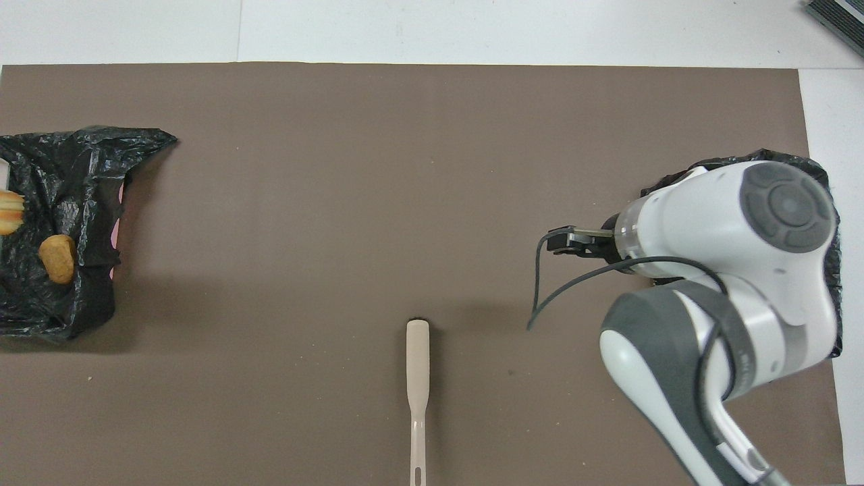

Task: Sweep and dump trash in bin
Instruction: 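Tip the dustpan into the bag while the right gripper sets down the brush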

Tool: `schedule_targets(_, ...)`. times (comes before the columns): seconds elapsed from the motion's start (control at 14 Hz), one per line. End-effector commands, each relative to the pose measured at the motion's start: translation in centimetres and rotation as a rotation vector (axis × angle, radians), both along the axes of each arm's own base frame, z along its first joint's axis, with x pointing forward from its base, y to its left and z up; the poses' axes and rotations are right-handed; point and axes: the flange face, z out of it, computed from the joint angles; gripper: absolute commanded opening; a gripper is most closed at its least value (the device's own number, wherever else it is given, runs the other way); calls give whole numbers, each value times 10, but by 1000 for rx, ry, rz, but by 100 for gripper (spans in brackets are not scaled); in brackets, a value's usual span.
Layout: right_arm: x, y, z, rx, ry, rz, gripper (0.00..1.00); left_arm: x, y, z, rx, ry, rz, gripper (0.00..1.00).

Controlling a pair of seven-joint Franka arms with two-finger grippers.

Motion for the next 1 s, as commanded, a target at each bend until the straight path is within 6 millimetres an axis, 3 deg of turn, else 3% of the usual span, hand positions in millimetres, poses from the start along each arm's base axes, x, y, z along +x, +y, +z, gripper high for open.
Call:
schedule_targets(0.0,0,-50,49,-23,20,9,100,-15,-16,19,123,-14,-17,0)
schedule_targets(0.14,-9,-93,87,-20,19,21,100,-18,-19,28,163,-13,-21,0)
schedule_targets(0.29,-18,-128,118,-18,24,46,100,-16,-44,38,197,-19,-20,0)
schedule_targets(0.5,-40,-135,162,-57,9,66,100,-16,-92,35,158,-59,44,0)
schedule_targets(0.57,-46,-129,166,-65,0,79,100,-17,-112,29,79,-81,78,0)
schedule_targets(0.71,-49,-116,149,-62,33,106,100,-19,-141,20,-33,-126,145,0)
schedule_targets(0.93,-56,-114,148,-40,39,112,100,-20,-201,8,-167,-178,190,0)
